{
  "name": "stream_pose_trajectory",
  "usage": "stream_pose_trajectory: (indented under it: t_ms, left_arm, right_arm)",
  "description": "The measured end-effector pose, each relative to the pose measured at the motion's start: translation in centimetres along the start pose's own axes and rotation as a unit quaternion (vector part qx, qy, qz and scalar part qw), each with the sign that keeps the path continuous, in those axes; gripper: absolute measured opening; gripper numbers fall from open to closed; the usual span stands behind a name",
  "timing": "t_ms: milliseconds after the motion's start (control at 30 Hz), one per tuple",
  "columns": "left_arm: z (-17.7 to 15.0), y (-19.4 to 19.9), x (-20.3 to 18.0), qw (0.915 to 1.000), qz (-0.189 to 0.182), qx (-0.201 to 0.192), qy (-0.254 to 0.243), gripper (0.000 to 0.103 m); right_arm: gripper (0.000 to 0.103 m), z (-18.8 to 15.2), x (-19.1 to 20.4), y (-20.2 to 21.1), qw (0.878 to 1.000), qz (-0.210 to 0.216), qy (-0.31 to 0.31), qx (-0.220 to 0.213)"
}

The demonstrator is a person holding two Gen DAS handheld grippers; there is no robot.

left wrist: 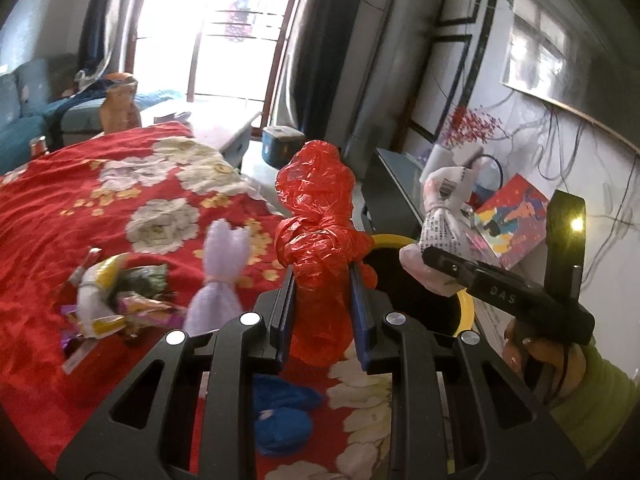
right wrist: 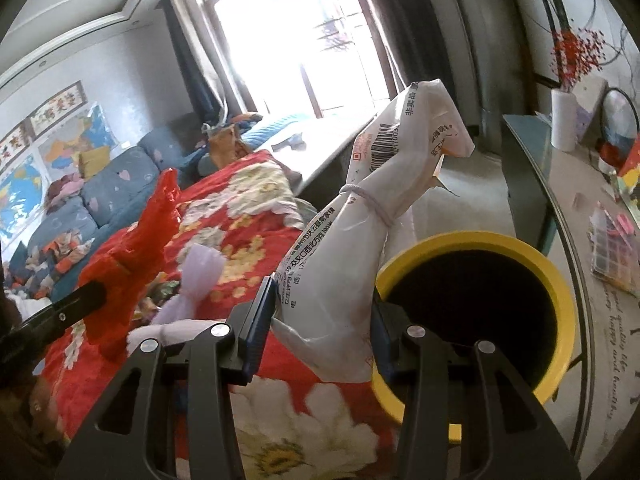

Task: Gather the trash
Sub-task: 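Carry both bags to the yellow bin and open both tools to drop them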

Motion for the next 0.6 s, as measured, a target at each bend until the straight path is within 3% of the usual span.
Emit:
stream_pose_trajectory:
  t_ms: [600]
  left_arm:
    - [-0.6,-9.2,-6.0,0.9959,-0.036,0.073,-0.038,0.018]
  right_arm:
    - [0.042,-1.6,-7.9,-1.8,0.997,-0.037,-0.03,0.054]
Point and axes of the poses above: each gripper's, at about its wrist camera, not at the fingertips, and y roughly against the way its jaws point, x to its left, z to its top, the point moved 10 cm from there along -y, roughly the way its jaws point, and after that the axes turned 11 degrees about -z, right-handed, at the moved point
